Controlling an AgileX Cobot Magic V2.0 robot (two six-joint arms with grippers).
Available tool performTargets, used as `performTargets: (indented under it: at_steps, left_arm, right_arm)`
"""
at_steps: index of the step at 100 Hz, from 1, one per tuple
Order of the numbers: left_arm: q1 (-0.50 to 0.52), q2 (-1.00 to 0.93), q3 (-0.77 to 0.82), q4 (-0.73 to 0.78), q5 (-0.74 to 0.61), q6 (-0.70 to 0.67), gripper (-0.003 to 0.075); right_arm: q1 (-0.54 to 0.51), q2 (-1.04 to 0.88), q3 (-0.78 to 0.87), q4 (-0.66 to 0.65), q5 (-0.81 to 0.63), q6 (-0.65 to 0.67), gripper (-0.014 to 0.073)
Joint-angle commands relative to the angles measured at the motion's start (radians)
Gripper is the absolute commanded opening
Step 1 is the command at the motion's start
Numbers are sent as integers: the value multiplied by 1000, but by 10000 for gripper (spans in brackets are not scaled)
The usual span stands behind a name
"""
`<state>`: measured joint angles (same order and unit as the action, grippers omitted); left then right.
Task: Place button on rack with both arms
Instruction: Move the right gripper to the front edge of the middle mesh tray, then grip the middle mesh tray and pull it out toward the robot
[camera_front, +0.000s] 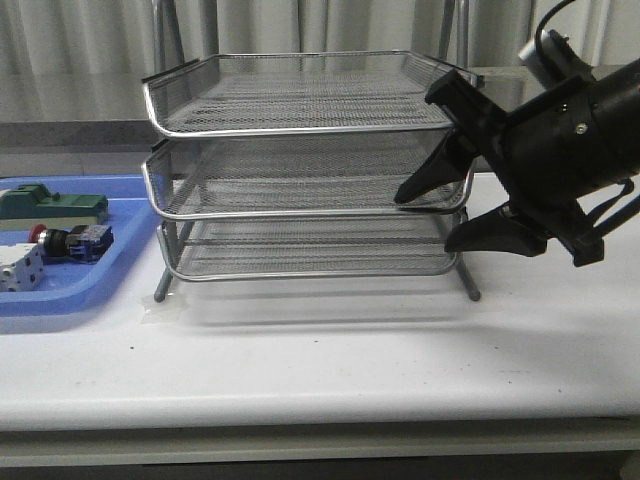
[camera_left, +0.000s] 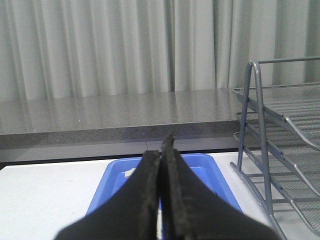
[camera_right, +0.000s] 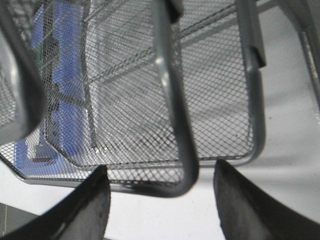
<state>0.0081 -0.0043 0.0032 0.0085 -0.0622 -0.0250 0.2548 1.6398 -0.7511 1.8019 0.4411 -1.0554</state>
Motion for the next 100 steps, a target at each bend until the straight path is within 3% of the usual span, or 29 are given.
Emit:
performTargets:
  at_steps: [1,29,49,64,86,100]
  left_arm:
    - [3,-33,34,-9,-81,-10,-20]
    - [3,-33,34,-9,-81,-10,-20]
    - [3,-33,34,-9,-81,-10,-20]
    - [3,-33,34,-9,-81,-10,-20]
    - [3,-33,34,-9,-81,-10,-20]
    - [3,-33,34,-9,-81,-10,-20]
  right_arm:
    - [1,-14,-52,71,88,-30,463]
    - [1,14,-78,71,96,-30,447]
    - [1,14,-78,71,94,-30,271]
    - [1,14,-78,71,93,-30,220]
    - [1,14,-74,69,98,-30,61]
    - [1,14,-51,55,115,-30,35]
